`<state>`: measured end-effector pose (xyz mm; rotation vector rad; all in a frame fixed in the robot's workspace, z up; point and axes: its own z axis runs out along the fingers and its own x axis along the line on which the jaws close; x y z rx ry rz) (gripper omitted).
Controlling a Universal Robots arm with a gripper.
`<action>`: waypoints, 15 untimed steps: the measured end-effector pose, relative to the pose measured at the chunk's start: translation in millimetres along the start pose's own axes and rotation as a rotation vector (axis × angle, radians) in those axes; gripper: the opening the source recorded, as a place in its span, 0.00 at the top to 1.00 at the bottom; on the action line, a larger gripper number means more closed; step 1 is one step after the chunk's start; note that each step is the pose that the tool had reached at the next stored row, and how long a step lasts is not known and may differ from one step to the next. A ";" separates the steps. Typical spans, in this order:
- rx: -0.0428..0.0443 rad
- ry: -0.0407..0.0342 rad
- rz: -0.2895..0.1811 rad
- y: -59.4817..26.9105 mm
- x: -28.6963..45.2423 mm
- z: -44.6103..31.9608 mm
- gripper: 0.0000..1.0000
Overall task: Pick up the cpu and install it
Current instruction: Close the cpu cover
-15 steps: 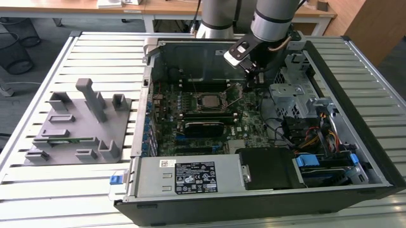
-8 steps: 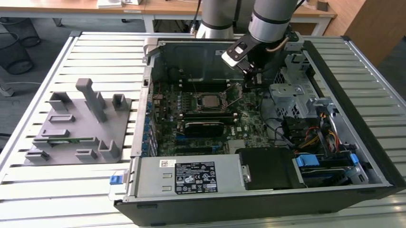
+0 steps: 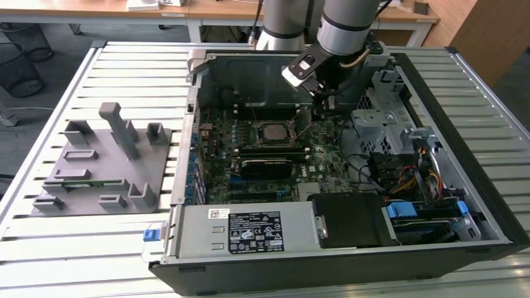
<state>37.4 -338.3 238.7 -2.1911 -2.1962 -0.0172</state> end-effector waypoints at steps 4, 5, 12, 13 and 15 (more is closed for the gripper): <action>0.0006 0.0001 0.000 -5.0 0.3 0.0 0.89; 0.0007 0.0001 0.000 -6.3 0.4 0.0 0.89; 0.0013 0.0002 0.000 -14.0 1.5 0.1 0.89; 0.0012 0.0001 0.000 -15.1 1.7 0.1 0.89; 0.0013 0.0000 0.000 -17.7 1.9 0.1 0.89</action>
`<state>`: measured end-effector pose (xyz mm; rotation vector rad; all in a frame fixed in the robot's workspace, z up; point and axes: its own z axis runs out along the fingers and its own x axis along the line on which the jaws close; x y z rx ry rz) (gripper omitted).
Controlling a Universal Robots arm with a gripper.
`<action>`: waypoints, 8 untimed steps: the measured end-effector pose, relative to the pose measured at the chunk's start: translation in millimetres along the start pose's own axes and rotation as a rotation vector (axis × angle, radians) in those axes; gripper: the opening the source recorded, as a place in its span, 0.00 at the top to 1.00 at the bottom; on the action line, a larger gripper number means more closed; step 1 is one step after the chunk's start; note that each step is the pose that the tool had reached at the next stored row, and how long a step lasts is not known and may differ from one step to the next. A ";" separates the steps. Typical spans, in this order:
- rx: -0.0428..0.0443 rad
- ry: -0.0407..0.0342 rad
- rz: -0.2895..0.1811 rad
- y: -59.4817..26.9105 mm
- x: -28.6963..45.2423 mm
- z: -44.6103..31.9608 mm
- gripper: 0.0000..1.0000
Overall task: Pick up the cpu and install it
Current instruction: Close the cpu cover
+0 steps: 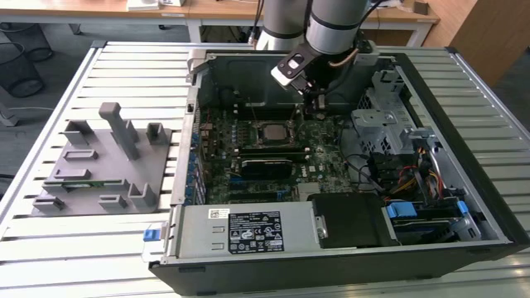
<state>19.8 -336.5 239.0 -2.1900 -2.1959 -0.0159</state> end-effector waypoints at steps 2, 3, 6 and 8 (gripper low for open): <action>0.0000 0.0000 0.000 -1.9 0.1 0.1 0.89; 0.0000 0.0000 0.000 -2.9 0.2 0.2 0.89; 0.0000 0.0000 0.000 -6.7 0.3 0.3 0.89; 0.0000 0.0000 0.000 -9.3 0.3 0.4 0.89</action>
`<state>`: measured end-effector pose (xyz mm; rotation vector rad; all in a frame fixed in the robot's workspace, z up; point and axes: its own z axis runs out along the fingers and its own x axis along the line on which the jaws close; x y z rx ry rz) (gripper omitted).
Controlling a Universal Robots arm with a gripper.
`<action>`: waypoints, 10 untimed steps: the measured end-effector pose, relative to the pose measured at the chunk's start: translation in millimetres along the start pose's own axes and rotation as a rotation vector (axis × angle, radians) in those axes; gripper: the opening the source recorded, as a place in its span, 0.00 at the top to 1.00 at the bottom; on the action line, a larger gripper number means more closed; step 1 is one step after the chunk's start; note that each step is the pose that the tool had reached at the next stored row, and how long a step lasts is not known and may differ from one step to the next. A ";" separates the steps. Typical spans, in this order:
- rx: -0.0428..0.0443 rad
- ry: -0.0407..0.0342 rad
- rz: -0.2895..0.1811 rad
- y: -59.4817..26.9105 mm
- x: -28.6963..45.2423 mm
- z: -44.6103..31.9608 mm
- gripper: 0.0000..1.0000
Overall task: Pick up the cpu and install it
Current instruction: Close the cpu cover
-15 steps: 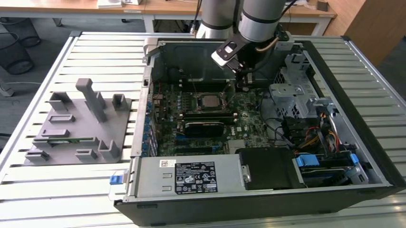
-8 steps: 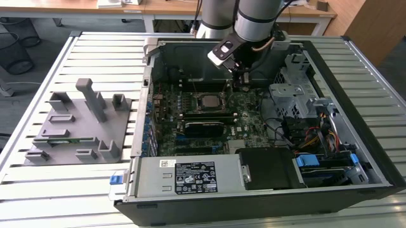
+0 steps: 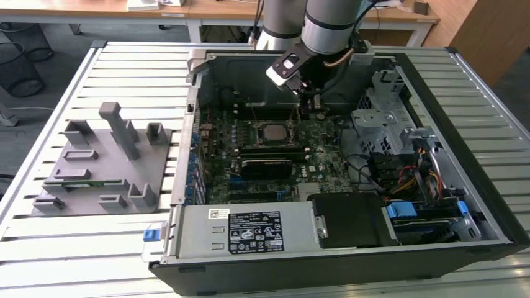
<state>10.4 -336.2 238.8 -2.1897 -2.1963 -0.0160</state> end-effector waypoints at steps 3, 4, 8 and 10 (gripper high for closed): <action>0.0001 -0.0001 0.000 -6.3 0.0 0.1 0.89; 0.0000 -0.0001 0.000 -7.5 0.0 0.1 0.89; 0.0001 -0.0001 0.000 -12.5 0.0 0.2 0.89; 0.0001 -0.0002 0.000 -15.4 0.1 0.3 0.89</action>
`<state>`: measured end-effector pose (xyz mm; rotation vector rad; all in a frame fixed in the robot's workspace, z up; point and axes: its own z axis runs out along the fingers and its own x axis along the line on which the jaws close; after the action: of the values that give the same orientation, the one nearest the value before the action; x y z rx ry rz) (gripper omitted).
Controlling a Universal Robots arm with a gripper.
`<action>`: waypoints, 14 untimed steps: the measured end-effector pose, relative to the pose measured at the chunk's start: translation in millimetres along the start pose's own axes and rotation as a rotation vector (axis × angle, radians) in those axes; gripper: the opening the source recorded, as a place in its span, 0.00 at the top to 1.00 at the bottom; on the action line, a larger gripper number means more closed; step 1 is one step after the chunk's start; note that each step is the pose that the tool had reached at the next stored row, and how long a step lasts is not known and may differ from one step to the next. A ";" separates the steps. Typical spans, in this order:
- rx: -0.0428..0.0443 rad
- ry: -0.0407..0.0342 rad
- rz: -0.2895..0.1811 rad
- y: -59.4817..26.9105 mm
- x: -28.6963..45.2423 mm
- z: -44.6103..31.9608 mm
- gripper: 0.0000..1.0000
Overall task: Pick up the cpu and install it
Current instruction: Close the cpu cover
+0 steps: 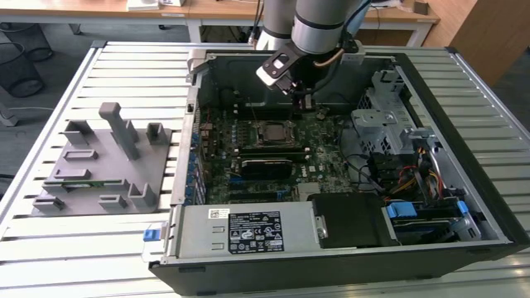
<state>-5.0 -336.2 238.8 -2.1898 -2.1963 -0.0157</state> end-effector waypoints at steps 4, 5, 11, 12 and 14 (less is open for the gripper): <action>-0.0001 0.0002 0.000 -8.1 0.0 0.6 0.89; -0.0001 0.0002 0.000 -10.8 0.0 0.9 0.89; 0.0000 0.0000 0.000 -19.8 -0.1 4.6 0.89; 0.0001 -0.0007 -0.001 -19.9 -0.1 5.6 0.89; 0.0001 -0.0039 -0.002 -20.2 -0.2 7.9 0.89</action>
<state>-25.3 -336.2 231.4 -2.1895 -2.2005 -0.0113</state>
